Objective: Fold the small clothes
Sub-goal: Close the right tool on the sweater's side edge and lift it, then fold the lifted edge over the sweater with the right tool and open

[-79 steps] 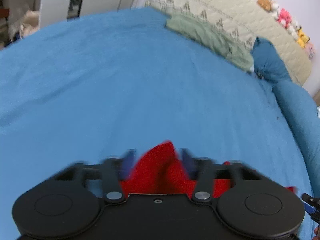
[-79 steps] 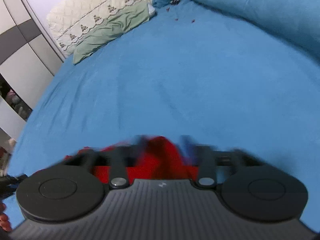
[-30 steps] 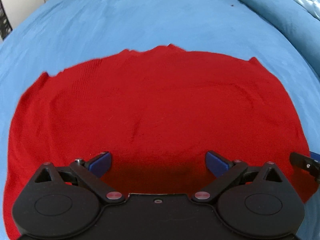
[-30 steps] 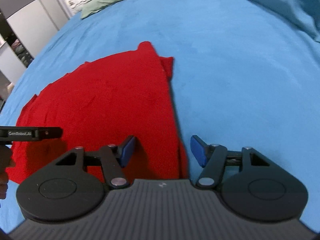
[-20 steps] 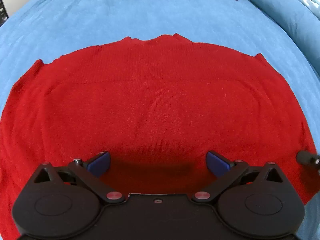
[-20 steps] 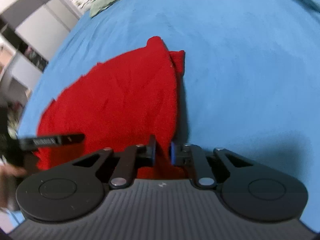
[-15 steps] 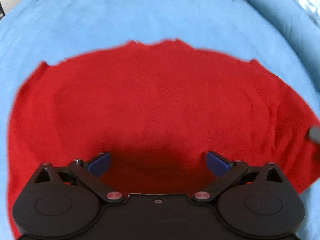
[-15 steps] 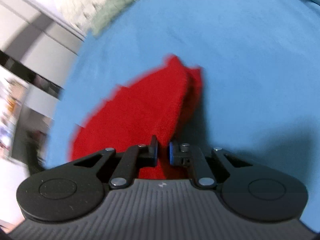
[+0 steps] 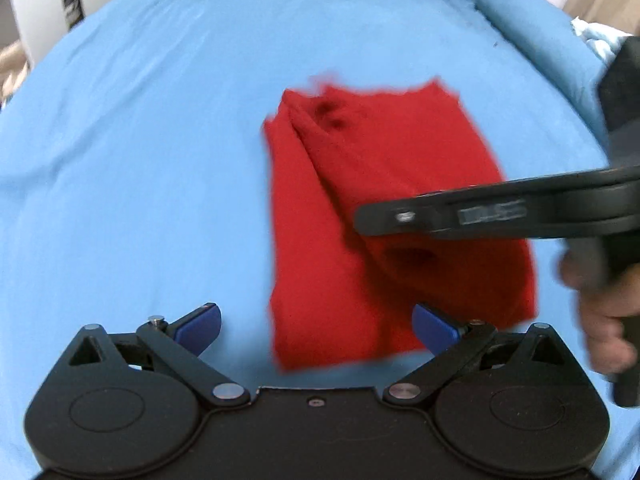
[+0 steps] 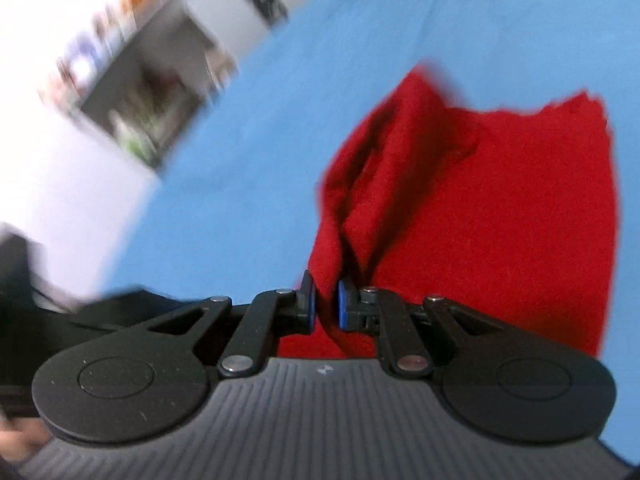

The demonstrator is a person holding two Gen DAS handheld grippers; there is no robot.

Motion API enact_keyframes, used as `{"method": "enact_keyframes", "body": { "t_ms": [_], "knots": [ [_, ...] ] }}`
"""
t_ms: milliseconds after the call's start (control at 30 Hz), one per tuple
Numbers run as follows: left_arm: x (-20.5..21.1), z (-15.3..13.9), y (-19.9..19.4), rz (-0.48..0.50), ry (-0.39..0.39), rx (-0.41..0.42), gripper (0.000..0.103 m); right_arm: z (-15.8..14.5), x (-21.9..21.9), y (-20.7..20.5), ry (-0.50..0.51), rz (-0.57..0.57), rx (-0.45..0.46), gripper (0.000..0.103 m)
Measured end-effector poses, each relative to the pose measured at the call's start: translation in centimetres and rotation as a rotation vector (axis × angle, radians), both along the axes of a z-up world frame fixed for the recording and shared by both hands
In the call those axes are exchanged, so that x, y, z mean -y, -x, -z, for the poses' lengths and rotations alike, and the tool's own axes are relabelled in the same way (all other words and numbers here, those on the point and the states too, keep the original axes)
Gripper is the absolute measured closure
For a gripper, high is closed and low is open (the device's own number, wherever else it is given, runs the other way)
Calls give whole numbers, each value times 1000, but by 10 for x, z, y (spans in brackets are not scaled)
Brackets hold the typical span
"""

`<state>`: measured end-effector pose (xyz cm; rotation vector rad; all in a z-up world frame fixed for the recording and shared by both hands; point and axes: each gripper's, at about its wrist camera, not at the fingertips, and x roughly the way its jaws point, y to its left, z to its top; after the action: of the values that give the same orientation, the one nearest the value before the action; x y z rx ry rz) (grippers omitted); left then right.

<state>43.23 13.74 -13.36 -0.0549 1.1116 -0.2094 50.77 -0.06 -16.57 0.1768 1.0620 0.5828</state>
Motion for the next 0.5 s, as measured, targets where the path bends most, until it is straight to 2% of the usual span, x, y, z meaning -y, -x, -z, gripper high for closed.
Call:
{"method": "enact_keyframes", "body": {
  "t_ms": [67, 100, 133, 200, 300, 333, 400, 500],
  "knots": [
    [-9, 12, 10, -2, 26, -16, 0, 22, -18, 1, 25, 12, -2, 73],
    [-12, 14, 13, -2, 35, -17, 0, 22, -19, 3, 11, 24, 10, 65],
    [-13, 16, 17, -1, 43, -15, 0, 19, -18, 5, -12, 22, 18, 50],
    [-11, 14, 19, 7, 58, -8, 0, 6, -11, 13, -70, 7, 34, 37],
    [-12, 0, 19, 9, 89, 12, 0, -31, 7, 22, -116, 10, 125, 34],
    [-11, -8, 22, 5, 103, 25, 0, -45, 22, 30, -120, 37, 168, 27],
    [-7, -20, 20, -2, 138, 50, 0, -69, 52, 48, -76, 118, 249, 15],
    [5, -32, 12, -14, 195, 68, 0, -74, 85, 81, 77, 205, 305, 14]
  ]
}}
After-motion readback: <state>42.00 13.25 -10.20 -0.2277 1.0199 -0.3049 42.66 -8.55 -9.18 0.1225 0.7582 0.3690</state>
